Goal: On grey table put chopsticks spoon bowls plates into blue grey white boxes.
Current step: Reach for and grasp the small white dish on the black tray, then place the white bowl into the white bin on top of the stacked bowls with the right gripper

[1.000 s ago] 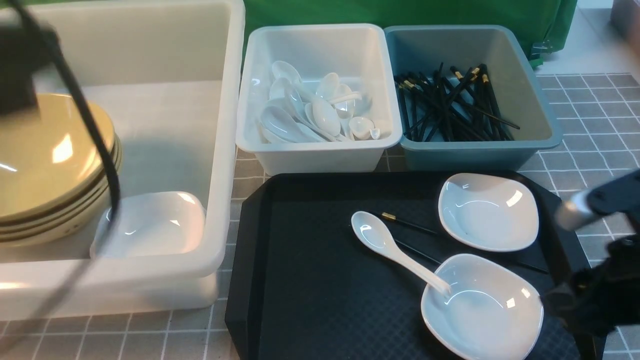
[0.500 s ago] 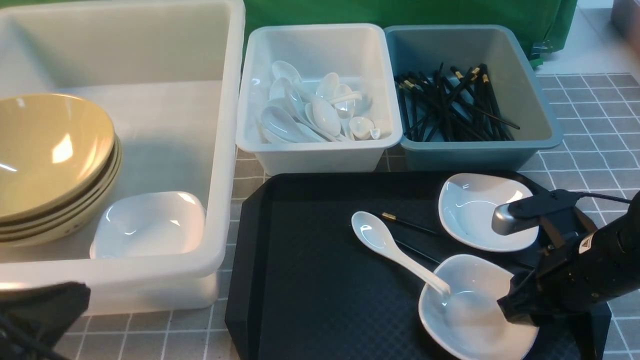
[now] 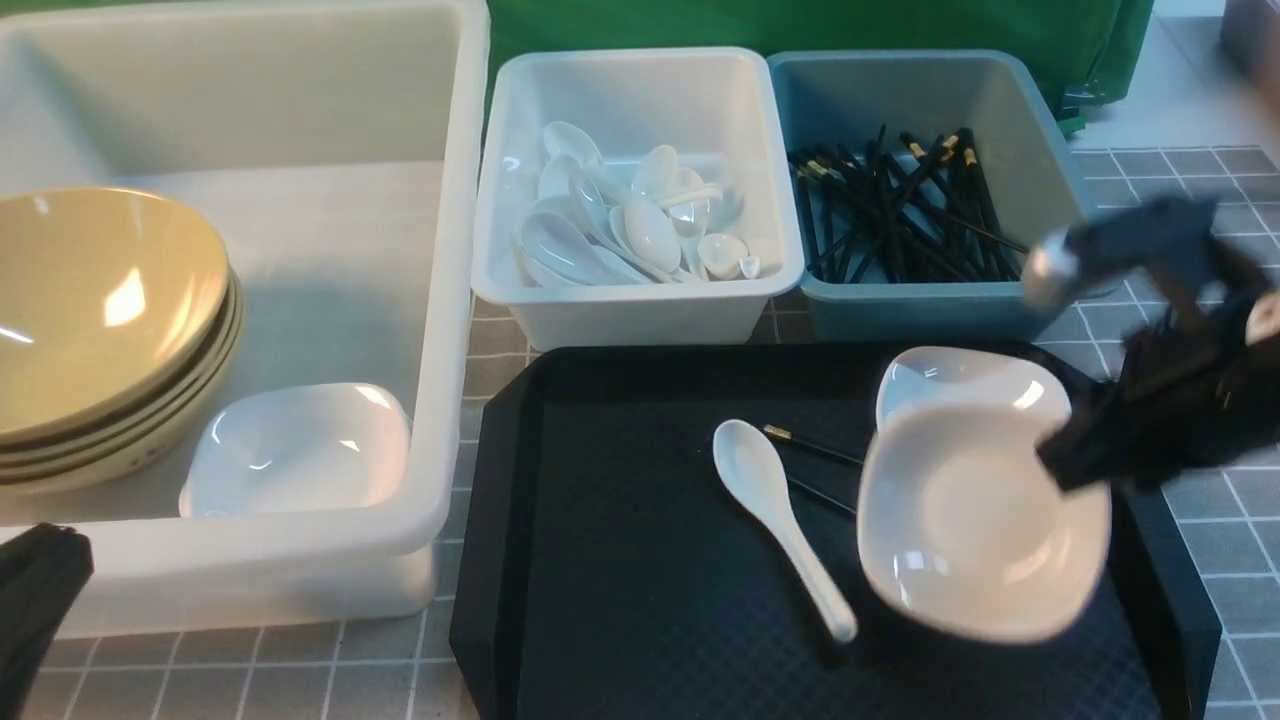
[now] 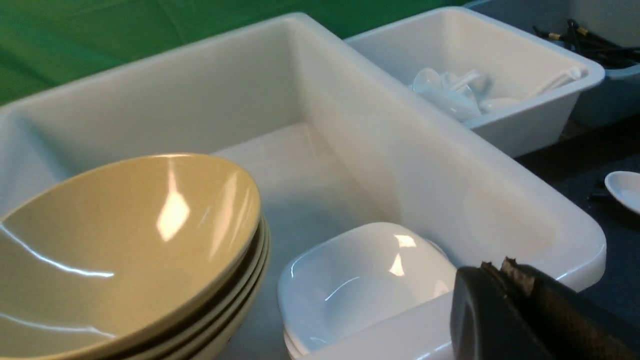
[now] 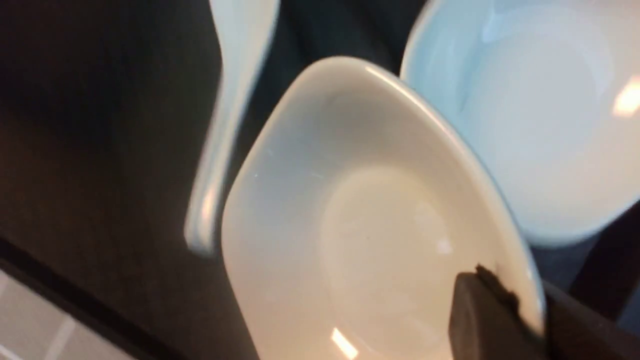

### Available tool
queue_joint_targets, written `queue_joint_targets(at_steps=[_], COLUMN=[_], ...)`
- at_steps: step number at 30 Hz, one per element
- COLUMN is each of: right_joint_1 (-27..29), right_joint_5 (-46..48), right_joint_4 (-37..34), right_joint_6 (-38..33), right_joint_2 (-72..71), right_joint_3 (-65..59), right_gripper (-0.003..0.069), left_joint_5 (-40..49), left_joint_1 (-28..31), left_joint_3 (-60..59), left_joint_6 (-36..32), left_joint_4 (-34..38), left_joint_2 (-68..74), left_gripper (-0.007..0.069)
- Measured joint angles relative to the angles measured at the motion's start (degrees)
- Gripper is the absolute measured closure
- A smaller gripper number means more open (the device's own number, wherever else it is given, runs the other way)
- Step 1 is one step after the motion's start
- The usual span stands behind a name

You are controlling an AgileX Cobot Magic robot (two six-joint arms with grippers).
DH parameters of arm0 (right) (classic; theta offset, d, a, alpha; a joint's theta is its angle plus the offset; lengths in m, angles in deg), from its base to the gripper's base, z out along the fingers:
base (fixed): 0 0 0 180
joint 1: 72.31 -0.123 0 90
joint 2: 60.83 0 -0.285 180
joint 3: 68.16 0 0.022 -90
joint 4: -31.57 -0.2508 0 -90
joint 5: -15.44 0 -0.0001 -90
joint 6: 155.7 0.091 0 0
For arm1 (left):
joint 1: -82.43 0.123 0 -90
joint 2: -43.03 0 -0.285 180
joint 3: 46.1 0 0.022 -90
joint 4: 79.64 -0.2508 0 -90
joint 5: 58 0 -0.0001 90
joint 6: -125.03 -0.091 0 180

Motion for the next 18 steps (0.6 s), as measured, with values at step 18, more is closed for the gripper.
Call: queue_joint_targets(at_steps=[18], right_joint_1=[-32.2], right_joint_5=[-24.9], right_joint_4=[-23.0], right_joint_6=[-21.0], right_joint_2=[33.4], right_joint_3=[35.6], right_gripper=[0.0577], left_joint_5=[-1.4], left_joint_1=[0.0], left_joint_3=[0.0], left_joint_6=[1.9], left_joint_4=[0.0], left_joint_2=[-0.2], left_gripper=[0.0633])
